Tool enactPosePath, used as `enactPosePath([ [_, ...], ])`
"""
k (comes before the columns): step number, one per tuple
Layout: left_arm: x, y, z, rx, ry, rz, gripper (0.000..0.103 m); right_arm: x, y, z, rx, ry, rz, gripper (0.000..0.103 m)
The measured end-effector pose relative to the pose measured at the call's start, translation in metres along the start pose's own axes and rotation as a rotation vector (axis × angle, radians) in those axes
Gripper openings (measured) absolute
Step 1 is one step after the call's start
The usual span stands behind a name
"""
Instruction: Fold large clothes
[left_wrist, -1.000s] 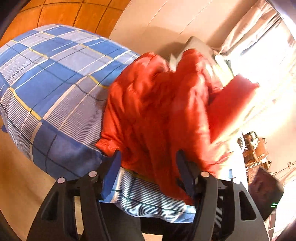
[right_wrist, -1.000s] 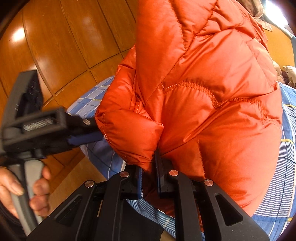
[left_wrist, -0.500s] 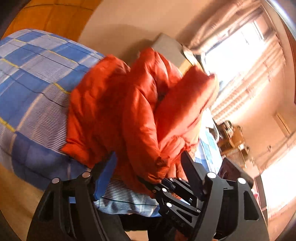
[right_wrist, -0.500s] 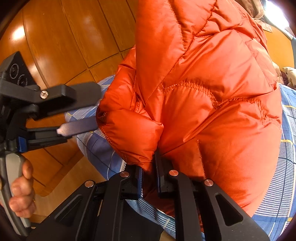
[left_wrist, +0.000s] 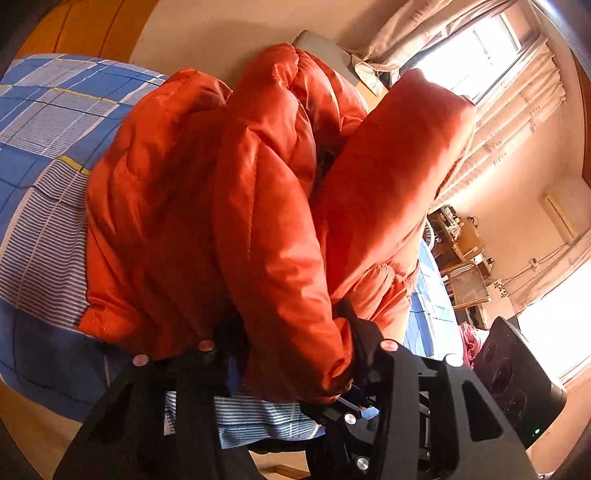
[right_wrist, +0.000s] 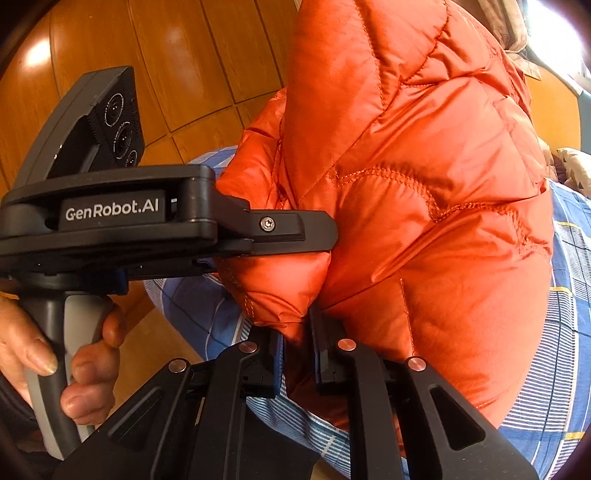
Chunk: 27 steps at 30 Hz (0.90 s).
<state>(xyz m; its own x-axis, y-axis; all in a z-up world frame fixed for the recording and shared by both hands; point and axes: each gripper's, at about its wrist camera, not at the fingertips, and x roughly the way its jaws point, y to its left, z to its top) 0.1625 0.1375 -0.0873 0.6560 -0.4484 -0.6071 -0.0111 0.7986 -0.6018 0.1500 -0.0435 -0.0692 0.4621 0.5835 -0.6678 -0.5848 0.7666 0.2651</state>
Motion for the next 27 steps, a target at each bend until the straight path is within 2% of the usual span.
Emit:
enactPosePath([
  [9, -0.002, 0.021, -0.016, -0.038, -0.061, -0.075, 0.026, 0.011, 0.019, -0.003, -0.051, 0.014, -0.041, 0.012],
  [12, -0.004, 0.024, -0.019, -0.036, -0.070, -0.068, 0.021, 0.016, 0.031, -0.005, -0.087, 0.025, -0.061, 0.013],
  [13, -0.004, 0.025, -0.020, -0.033, -0.072, -0.061, 0.019, 0.015, 0.033, -0.007, -0.098, 0.028, -0.061, 0.016],
  [17, -0.002, 0.032, -0.018, -0.029, -0.072, -0.056, 0.019, 0.017, 0.050, -0.010, -0.173, 0.043, -0.091, 0.017],
  [25, -0.003, 0.035, -0.017, -0.011, -0.060, -0.066, 0.019, 0.017, 0.068, -0.016, -0.242, 0.073, -0.114, 0.017],
  [27, -0.002, 0.035, -0.016, -0.001, -0.054, -0.068, 0.019, 0.017, 0.075, -0.020, -0.323, 0.095, -0.145, 0.017],
])
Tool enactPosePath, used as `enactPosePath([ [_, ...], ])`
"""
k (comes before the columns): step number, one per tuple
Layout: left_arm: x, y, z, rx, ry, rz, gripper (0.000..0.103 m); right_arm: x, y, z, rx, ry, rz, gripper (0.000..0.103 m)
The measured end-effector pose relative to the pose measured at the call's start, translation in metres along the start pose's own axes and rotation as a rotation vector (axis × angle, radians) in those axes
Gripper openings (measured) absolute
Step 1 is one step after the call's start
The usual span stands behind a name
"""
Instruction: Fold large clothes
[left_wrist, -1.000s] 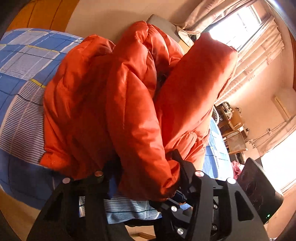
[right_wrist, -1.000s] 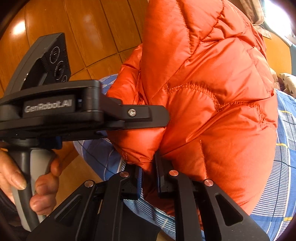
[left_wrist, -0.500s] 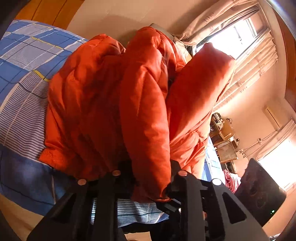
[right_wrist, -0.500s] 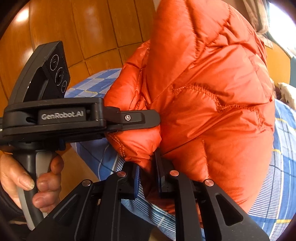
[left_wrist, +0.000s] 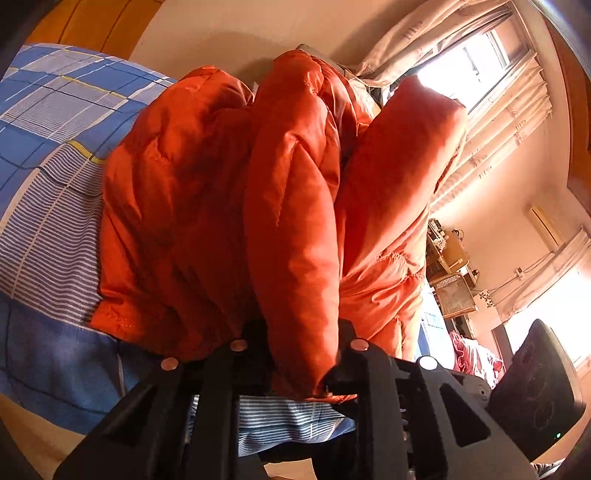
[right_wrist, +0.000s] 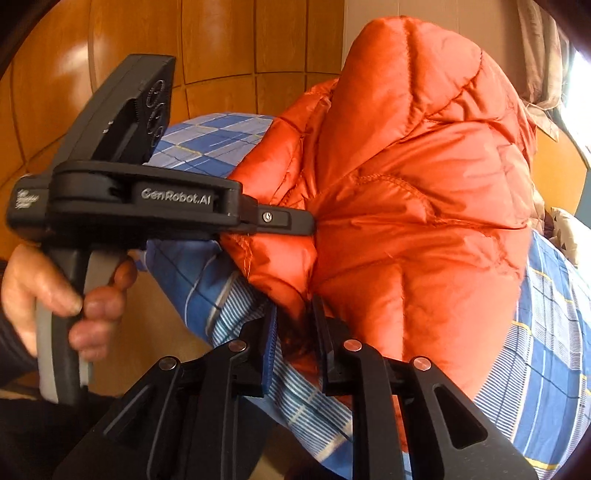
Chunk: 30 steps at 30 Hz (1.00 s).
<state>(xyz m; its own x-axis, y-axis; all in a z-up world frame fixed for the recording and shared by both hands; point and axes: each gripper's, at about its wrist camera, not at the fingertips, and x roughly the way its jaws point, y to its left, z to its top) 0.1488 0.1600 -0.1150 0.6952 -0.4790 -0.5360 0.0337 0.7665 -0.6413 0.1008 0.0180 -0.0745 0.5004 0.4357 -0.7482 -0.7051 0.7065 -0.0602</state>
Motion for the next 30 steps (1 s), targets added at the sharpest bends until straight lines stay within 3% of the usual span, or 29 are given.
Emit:
enactPosePath([
  [2, 0.001, 0.001, 0.002, 0.017, 0.014, -0.002, 0.019, 0.005, 0.006, -0.003, -0.068, 0.014, -0.026, 0.017],
  [12, 0.005, 0.010, 0.004, 0.056, 0.056, 0.013, 0.019, 0.026, 0.031, -0.008, -0.176, 0.053, -0.080, 0.017],
  [20, 0.010, 0.005, 0.014, 0.163, 0.092, 0.036, 0.019, 0.029, 0.069, -0.020, -0.494, 0.103, -0.181, 0.017],
  [30, 0.008, 0.002, 0.016, 0.191, 0.104, 0.039, 0.019, 0.034, 0.085, -0.021, -0.513, 0.115, -0.191, 0.017],
])
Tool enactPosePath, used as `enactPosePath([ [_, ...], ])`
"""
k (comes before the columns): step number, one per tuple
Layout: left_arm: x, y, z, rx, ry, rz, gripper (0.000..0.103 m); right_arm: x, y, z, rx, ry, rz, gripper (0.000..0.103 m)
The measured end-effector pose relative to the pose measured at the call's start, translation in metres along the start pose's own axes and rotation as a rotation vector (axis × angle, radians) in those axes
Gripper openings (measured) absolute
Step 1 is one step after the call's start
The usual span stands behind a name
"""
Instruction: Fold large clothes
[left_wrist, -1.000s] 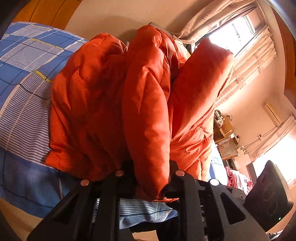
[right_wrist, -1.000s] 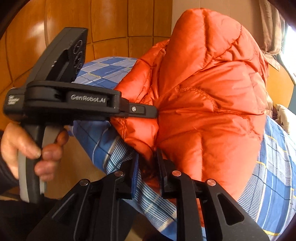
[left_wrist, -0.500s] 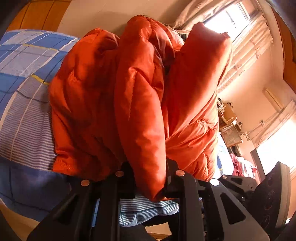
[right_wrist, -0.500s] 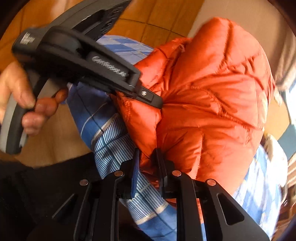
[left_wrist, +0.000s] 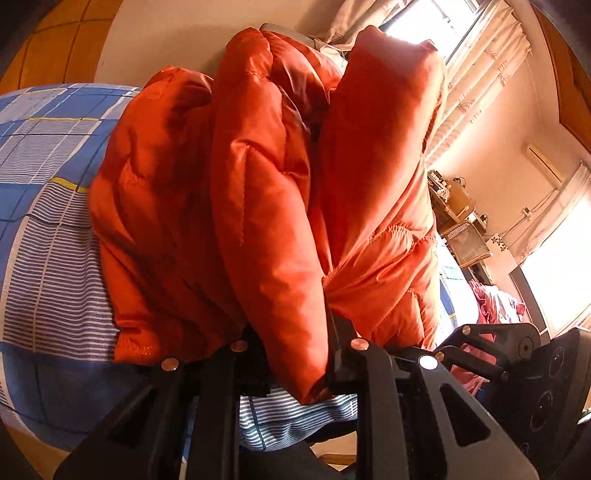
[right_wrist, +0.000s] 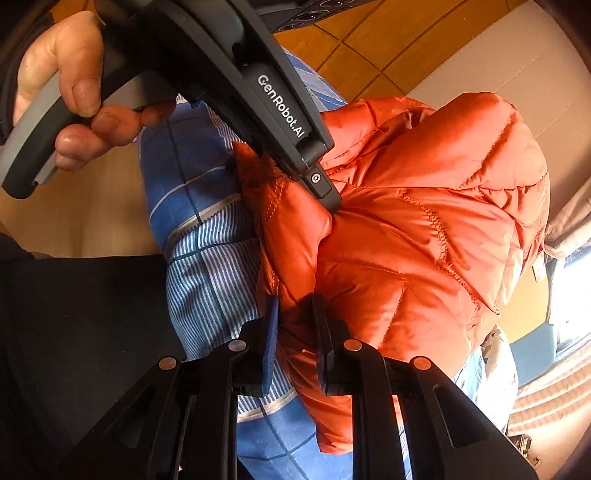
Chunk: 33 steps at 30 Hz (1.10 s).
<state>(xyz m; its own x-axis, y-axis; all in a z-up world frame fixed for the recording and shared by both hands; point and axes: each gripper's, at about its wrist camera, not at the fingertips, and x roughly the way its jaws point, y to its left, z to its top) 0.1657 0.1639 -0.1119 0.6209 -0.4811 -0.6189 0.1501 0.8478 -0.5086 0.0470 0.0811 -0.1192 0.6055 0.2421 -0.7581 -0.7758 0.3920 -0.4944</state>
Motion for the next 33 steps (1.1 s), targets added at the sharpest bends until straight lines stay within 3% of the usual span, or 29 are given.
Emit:
enactPosePath([
  [6, 0.000, -0.001, 0.000, 0.005, 0.003, -0.004, 0.019, 0.006, -0.010, -0.004, -0.063, 0.007, 0.004, 0.017],
  [10, 0.001, -0.001, -0.001, 0.017, 0.012, 0.000, 0.019, 0.014, -0.001, -0.001, -0.274, 0.051, 0.010, 0.017],
  [13, 0.002, -0.002, 0.000, 0.019, 0.013, -0.001, 0.019, 0.017, -0.002, 0.002, -0.358, 0.078, 0.030, 0.017],
  [22, 0.005, -0.003, 0.001, 0.024, 0.018, -0.002, 0.019, 0.021, -0.003, 0.000, -0.342, 0.070, 0.028, 0.017],
  [30, 0.006, -0.006, 0.003, 0.041, 0.021, -0.007, 0.019, 0.013, -0.001, 0.001, -0.412, 0.076, 0.028, 0.017],
  [33, 0.006, -0.008, 0.004, 0.048, 0.022, -0.008, 0.019, -0.003, -0.017, 0.004, -0.379, 0.070, 0.067, 0.017],
])
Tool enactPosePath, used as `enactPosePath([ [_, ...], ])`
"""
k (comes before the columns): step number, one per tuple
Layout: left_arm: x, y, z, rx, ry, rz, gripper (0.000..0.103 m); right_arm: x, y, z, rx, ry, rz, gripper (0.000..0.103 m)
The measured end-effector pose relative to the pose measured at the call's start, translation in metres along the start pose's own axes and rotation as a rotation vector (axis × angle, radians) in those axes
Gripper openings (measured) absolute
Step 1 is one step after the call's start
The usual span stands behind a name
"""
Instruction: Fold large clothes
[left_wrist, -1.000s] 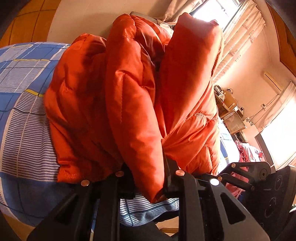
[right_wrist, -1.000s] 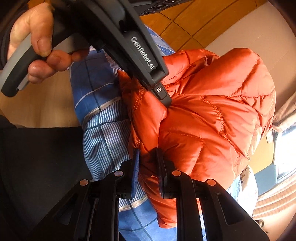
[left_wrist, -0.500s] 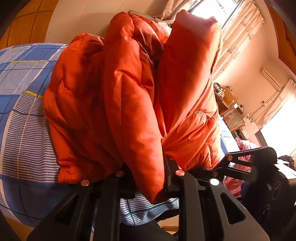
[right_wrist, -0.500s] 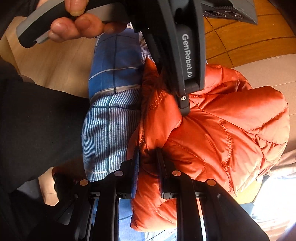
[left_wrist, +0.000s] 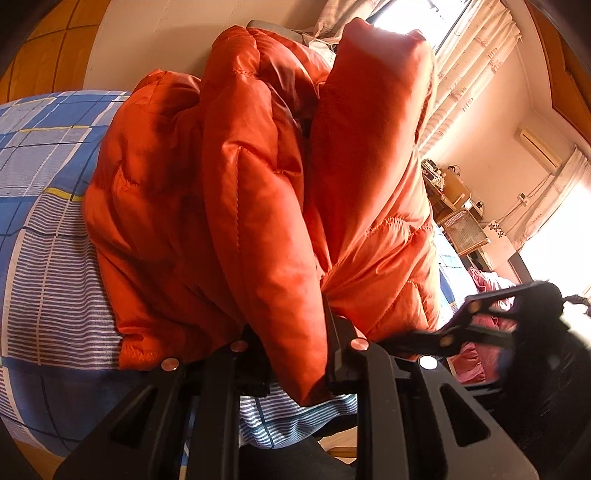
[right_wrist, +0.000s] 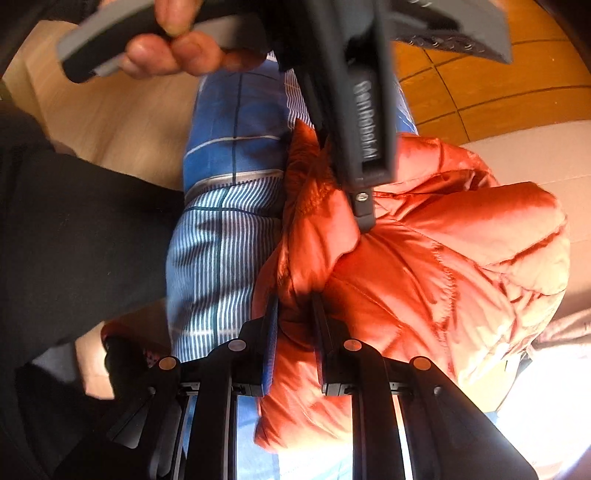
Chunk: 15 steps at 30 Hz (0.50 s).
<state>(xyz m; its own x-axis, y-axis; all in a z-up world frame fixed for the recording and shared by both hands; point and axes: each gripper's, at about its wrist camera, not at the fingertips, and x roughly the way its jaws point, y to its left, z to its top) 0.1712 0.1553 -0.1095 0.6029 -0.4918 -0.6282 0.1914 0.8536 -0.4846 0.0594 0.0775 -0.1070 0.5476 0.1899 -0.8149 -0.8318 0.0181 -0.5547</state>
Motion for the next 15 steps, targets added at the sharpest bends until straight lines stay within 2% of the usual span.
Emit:
enactPosePath([
  [3, 0.000, -0.001, 0.000, -0.007, -0.010, -0.005, 0.019, -0.005, -0.025, -0.011, 0.164, -0.038, 0.048, 0.017],
  [7, -0.001, 0.003, -0.005, -0.031, -0.024, -0.011, 0.019, -0.009, -0.028, -0.020, 0.279, -0.070, 0.071, 0.017],
  [9, -0.001, 0.005, -0.007, -0.042, -0.029, -0.014, 0.019, -0.017, -0.045, -0.030, 0.418, -0.108, 0.126, 0.017],
  [10, -0.002, 0.006, -0.008, -0.050, -0.036, -0.012, 0.019, -0.020, -0.062, -0.039, 0.557, -0.130, 0.158, 0.017],
  [11, -0.002, 0.006, -0.010, -0.057, -0.043, -0.010, 0.019, -0.021, -0.075, -0.047, 0.676, -0.130, 0.146, 0.021],
  [12, -0.002, 0.006, -0.012, -0.067, -0.052, -0.009, 0.019, -0.022, -0.088, -0.057, 0.808, -0.111, 0.097, 0.049],
  [13, -0.002, 0.007, -0.014, -0.085, -0.065, -0.011, 0.019, -0.024, -0.101, -0.068, 0.941, -0.105, 0.047, 0.069],
  [15, -0.004, 0.007, -0.019, -0.104, -0.081, -0.014, 0.019, -0.029, -0.121, -0.086, 1.180, -0.100, 0.018, 0.070],
])
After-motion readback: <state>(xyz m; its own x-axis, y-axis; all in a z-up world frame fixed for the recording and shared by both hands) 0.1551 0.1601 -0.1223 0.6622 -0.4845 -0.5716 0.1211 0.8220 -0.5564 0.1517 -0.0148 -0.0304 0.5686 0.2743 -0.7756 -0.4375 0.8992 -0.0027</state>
